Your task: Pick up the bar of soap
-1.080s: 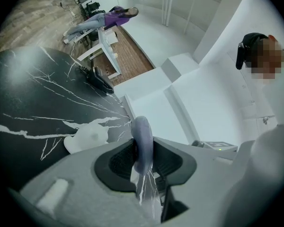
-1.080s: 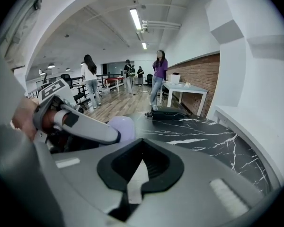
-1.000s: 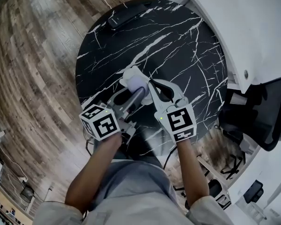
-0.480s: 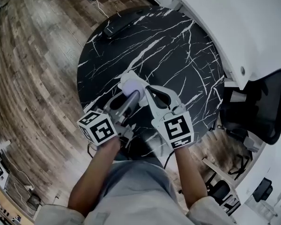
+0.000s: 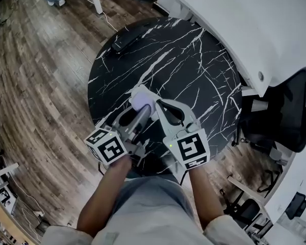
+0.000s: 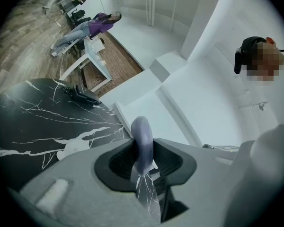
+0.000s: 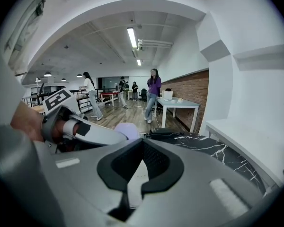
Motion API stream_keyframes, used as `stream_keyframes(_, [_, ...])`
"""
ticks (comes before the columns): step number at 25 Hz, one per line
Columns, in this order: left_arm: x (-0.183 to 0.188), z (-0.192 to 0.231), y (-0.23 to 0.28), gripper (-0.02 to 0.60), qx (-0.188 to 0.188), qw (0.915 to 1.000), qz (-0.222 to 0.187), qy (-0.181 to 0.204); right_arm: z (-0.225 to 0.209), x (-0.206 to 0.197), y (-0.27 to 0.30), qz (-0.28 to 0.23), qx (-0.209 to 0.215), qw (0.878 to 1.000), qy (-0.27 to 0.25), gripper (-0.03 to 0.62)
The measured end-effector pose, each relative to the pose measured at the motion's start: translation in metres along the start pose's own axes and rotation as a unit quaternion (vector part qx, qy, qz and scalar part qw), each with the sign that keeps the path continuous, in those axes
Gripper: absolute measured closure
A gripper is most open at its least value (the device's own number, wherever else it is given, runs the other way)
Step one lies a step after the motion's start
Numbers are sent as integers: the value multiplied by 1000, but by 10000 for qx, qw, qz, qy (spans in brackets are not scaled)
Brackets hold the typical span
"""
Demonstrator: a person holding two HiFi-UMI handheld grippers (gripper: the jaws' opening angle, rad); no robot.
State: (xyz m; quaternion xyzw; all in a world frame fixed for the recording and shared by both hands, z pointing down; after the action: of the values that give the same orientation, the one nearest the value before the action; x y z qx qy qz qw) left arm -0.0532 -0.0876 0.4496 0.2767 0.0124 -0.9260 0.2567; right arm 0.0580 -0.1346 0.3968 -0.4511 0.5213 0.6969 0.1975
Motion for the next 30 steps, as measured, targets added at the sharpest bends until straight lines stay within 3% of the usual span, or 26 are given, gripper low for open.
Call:
stream_keyframes(6, [5,-14,-1,474,-60,9998,22,162,-2,8,-15,-169,-151,9997,33,594])
stream_keyframes(11, [14,-24,-3,474,-61,9994,-20,327,5,17,-23,-177,-301,9988,-340,594])
stream_keyframes(17, [25,-41,-4,474,-81,9984,-38,556,8,34,-35,-429,-369,9982,-202,593])
stream_keyframes(30, [57,-79,-16,474,-45,9893,-150,1453,9,61,-68,-983,-826,9916,170,594])
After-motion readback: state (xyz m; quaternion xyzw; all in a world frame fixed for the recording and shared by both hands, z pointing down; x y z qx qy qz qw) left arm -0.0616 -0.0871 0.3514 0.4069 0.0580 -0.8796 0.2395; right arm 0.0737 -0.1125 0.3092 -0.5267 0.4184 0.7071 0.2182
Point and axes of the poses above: the fingertips, and each gripper's own axes: y forward along the fingers, z to its left, x out of its top, the point moved 7 cm from there along -y, backward along the fingers, and after that the axes turned 5 degrees about z, right-handed, at the moved point
